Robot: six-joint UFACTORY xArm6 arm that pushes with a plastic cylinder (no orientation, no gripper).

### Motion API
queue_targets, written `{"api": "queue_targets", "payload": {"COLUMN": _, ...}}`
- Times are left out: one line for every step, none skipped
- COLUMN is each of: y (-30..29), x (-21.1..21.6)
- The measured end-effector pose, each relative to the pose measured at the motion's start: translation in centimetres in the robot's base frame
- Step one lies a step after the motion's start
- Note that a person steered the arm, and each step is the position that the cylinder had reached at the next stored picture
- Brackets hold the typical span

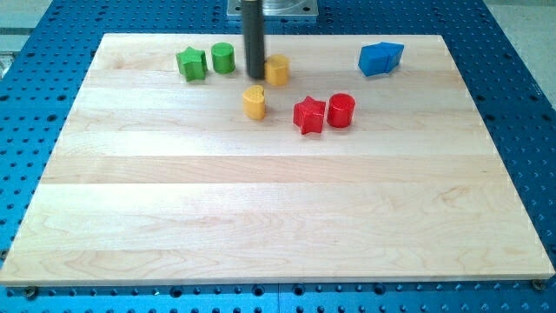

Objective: Move the hexagon into the blue cube

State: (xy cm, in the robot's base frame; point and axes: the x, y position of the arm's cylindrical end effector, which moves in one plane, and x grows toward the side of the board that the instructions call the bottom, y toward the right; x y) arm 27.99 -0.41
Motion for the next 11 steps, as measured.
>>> {"api": "queue_targets", "payload": {"y": 4.7, "x": -0.5}}
{"api": "queue_targets", "payload": {"y": 5.2, "x": -0.3}}
{"api": "queue_targets", "payload": {"y": 1.7, "x": 2.2}}
{"api": "queue_targets", "payload": {"y": 1.6, "x": 4.1}}
{"api": "queue_targets", "payload": {"y": 6.0, "x": 4.2}}
{"api": "queue_targets", "payload": {"y": 8.6, "x": 4.0}}
{"api": "queue_targets", "payload": {"y": 9.7, "x": -0.7}}
{"api": "queue_targets", "payload": {"y": 8.3, "x": -2.2}}
{"api": "queue_targets", "payload": {"y": 6.9, "x": -3.2}}
{"api": "queue_targets", "payload": {"y": 9.0, "x": -4.6}}
{"api": "queue_targets", "payload": {"y": 11.0, "x": -3.7}}
